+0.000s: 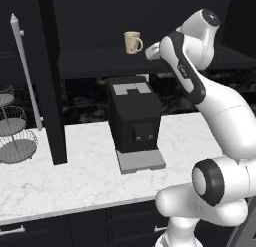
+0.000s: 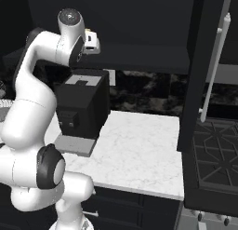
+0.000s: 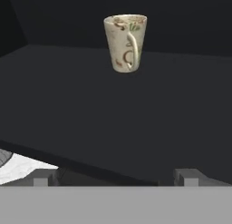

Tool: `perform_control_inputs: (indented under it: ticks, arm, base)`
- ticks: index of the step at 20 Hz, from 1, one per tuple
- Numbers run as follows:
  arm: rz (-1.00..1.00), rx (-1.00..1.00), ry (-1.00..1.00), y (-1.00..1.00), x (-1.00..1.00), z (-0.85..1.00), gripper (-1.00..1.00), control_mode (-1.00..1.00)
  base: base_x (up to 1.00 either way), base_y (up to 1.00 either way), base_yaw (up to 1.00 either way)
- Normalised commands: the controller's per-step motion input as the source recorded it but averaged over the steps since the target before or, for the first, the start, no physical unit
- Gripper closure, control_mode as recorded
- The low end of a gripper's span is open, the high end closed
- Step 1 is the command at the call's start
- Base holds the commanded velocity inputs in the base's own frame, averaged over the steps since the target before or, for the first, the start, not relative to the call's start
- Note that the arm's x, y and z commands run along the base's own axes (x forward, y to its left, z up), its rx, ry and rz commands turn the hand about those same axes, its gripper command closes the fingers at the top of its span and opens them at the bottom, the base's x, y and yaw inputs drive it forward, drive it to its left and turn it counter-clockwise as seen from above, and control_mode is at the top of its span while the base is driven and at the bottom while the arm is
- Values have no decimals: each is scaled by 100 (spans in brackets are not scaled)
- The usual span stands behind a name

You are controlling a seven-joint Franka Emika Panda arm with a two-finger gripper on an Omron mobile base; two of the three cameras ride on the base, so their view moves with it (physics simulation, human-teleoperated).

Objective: Gather all objects into one cabinet and sort the glasses and bowls to opposite sides.

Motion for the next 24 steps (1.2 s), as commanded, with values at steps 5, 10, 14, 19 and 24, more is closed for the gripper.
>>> perform_control_inputs:
  ticks: [5, 10, 14, 19, 24]
  arm:
    - [6, 0, 0, 0, 42, 0, -100, -100]
    - [15, 0, 0, 5, 29, 0, -100, -100]
    - [15, 0, 0, 10, 30, 0, -100, -100]
    - [7, 0, 0, 9, 16, 1, -100, -100]
    - [1, 0, 0, 0, 5, 19, -100, -100]
  base:
    - [0, 0, 0]
    - [0, 0, 0]
    - [0, 0, 0]
    - [0, 0, 0]
    - [0, 0, 0]
